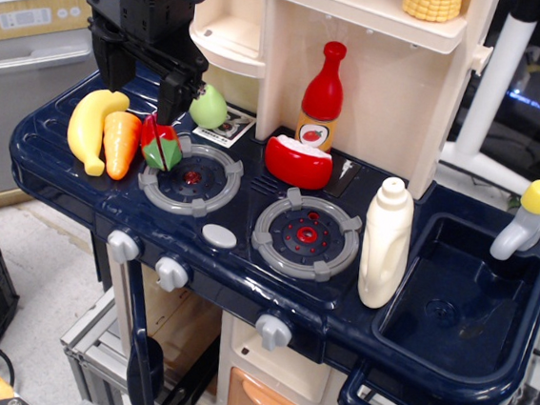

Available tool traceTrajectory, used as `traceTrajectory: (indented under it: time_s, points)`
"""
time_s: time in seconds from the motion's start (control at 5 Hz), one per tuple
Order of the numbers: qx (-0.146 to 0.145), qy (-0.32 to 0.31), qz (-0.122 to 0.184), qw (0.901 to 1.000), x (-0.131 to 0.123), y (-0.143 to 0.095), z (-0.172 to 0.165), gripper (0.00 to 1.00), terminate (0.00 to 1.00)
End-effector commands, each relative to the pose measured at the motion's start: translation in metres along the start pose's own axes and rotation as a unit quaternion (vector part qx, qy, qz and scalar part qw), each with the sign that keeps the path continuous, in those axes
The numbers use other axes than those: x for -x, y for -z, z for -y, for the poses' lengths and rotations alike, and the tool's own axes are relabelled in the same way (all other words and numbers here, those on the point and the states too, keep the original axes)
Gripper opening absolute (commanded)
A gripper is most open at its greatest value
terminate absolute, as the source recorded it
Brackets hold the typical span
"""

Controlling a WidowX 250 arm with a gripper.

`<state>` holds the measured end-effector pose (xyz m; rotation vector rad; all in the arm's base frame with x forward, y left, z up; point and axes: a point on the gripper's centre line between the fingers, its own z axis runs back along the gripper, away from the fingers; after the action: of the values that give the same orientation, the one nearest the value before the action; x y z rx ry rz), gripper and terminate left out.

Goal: Put detergent in sink

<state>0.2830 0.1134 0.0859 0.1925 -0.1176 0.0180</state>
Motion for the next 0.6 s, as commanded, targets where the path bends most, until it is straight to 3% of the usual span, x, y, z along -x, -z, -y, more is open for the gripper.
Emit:
traceTrajectory:
  time_s: [0.0,0.2,0.4]
  points:
    - [0.0,0.0,0.0,1.0,0.0,0.0,0.0,1.0,0.0]
    - [0.007,0.003,-0.002,1.0,-0.004,-0.031,0.04,1.0,0.0]
    - [0.033,-0.048,0.006,0.9983,-0.006,-0.055,0.083,1.0,0.0]
